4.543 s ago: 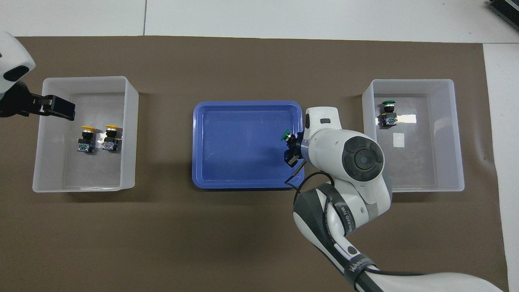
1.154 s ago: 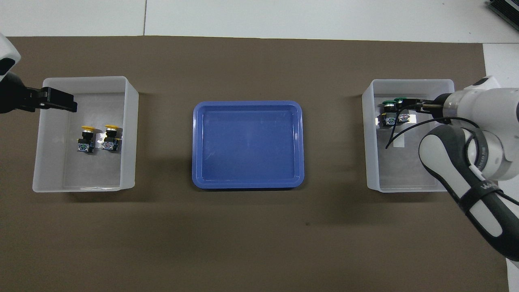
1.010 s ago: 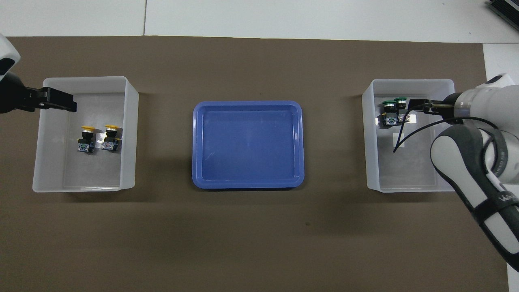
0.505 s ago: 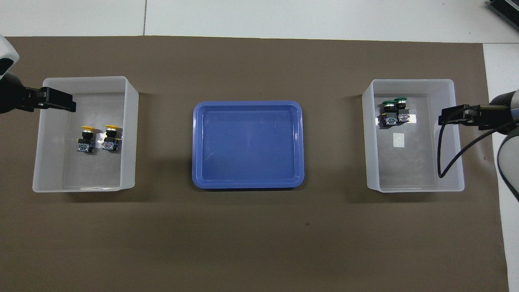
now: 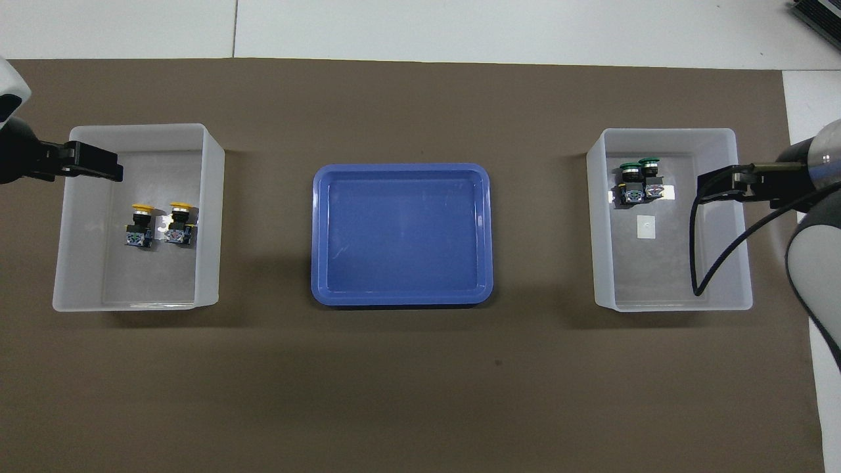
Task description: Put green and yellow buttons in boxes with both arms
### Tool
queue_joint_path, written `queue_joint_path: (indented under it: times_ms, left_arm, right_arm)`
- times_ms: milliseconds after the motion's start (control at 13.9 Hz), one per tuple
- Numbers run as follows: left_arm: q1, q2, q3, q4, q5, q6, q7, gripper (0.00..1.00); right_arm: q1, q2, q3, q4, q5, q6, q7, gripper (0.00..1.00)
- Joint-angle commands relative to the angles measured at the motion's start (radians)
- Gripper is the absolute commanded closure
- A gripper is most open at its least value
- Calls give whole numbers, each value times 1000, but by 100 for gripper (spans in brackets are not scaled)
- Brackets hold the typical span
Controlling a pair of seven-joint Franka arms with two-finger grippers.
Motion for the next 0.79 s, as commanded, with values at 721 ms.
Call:
queue_joint_path:
  times_ms: [721]
  left_arm:
    - [-9, -37, 6, -50, 18, 24, -10, 0]
  right_arm:
    - [71, -3, -27, 5, 7, -49, 11, 0]
